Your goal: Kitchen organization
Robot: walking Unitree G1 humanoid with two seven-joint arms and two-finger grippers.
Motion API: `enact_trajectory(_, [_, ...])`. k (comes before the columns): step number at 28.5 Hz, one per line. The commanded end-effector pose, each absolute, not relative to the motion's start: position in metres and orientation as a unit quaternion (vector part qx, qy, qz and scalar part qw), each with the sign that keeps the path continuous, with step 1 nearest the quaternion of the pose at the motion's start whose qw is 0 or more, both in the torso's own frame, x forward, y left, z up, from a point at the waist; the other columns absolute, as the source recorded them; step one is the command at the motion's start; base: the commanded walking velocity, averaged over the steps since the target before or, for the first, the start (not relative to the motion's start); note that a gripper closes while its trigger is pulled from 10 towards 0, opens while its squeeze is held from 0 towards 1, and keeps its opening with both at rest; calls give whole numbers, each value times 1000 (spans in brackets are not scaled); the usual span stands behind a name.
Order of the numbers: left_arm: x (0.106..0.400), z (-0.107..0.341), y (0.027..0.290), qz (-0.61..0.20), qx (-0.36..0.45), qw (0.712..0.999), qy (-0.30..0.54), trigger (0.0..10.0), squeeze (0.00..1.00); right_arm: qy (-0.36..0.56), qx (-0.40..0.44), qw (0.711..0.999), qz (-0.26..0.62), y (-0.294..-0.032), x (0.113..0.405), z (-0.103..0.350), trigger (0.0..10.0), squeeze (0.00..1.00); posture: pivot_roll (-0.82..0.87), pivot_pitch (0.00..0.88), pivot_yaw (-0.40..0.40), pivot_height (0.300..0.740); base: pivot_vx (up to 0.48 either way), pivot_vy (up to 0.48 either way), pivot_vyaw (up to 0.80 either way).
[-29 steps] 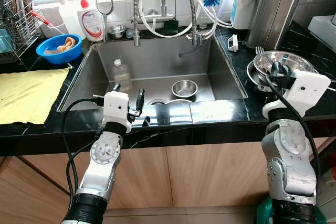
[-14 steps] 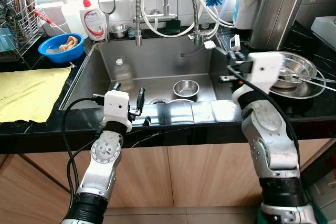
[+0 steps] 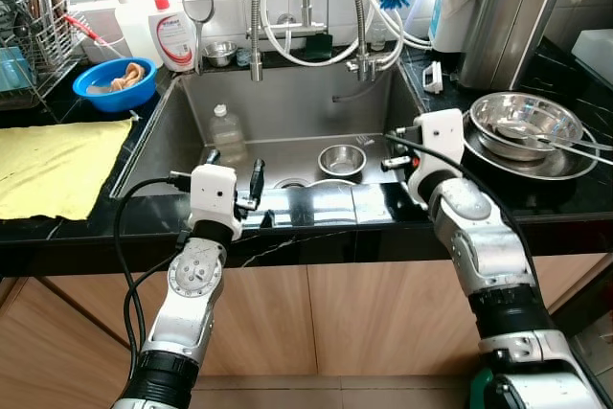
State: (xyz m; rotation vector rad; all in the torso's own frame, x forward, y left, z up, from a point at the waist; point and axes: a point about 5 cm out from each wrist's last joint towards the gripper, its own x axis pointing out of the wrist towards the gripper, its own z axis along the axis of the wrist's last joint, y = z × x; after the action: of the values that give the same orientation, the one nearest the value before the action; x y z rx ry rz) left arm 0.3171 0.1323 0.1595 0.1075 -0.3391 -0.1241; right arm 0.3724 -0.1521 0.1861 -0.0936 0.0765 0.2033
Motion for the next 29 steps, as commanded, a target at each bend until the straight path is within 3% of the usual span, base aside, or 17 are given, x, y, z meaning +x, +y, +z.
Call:
enact_trajectory(1, [320, 161, 136, -55, 65, 982, -171, 10000, 0, 33, -52, 992, 106, -151, 377, 190, 10000, 0, -137, 0, 91, 740, 0, 0, 0])
enact_trajectory(14, [318, 160, 131, -60, 62, 981, -172, 10000, 0, 50, -40, 995, 73, -170, 381, 183, 10000, 0, -136, 0, 83, 740, 0, 0, 0])
enact_trajectory(29, [316, 158, 128, -63, 59, 982, -170, 10000, 0, 59, -34, 996, 66, -175, 378, 174, 10000, 0, -140, 0, 80, 740, 0, 0, 0])
